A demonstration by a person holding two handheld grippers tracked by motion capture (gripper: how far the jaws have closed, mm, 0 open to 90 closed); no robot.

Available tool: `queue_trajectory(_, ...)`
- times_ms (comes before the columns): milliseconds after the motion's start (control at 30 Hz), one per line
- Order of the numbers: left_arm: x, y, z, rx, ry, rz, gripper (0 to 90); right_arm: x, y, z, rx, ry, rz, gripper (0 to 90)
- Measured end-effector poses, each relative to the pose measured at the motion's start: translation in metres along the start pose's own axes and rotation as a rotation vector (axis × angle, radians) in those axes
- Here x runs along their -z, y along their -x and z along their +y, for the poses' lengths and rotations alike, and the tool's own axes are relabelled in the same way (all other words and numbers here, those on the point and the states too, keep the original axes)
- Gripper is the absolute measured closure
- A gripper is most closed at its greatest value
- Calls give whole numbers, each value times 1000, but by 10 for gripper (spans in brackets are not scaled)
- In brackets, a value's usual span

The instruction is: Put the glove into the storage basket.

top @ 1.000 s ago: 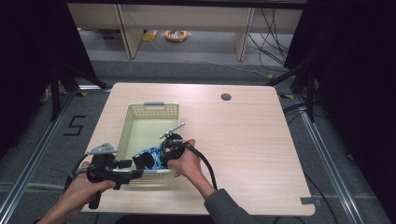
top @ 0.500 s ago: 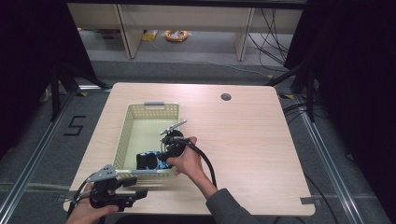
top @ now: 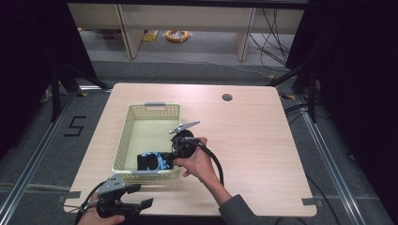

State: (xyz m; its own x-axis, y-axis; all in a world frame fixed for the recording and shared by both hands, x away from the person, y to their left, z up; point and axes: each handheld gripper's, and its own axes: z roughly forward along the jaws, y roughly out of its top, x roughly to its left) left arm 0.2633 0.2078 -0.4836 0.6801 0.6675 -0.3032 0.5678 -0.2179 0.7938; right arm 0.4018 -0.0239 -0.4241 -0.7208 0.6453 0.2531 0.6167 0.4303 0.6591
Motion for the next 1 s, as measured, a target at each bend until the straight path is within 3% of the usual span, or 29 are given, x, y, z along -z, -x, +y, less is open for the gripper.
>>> queue_trajectory(67,0,-1,-1,4,-15,6,224,4,2,-2,5,1,3,392)
queue_trajectory(133,-1,-2,-3,0,-3,13,222,8,2,-4,13,12,-4,387)
queue_trajectory(167,-2,-2,-3,3,6,21,221,10,3,-5,21,21,16,384)
queue_trajectory(367,-1,-3,-5,-7,-1,41,205,23,3,-12,19,48,24,372)
queue_trajectory(433,0,-2,-5,-20,-11,66,187,28,4,-15,31,71,23,370)
queue_trajectory(533,-1,-3,-7,-7,0,48,184,35,7,-21,32,86,27,365)
queue_trajectory(600,0,-1,-6,-4,-2,72,180,40,9,-24,41,94,18,363)
queue_trajectory(667,1,-1,-7,-3,9,54,174,46,10,-28,30,104,12,360)
queue_trajectory(733,0,0,-8,-3,15,55,165,52,12,-31,18,126,37,359)
queue_trajectory(967,0,0,-9,-3,15,63,158,70,17,-43,24,188,34,344)
queue_trajectory(1000,0,0,-9,-3,12,65,158,73,17,-45,8,193,38,344)
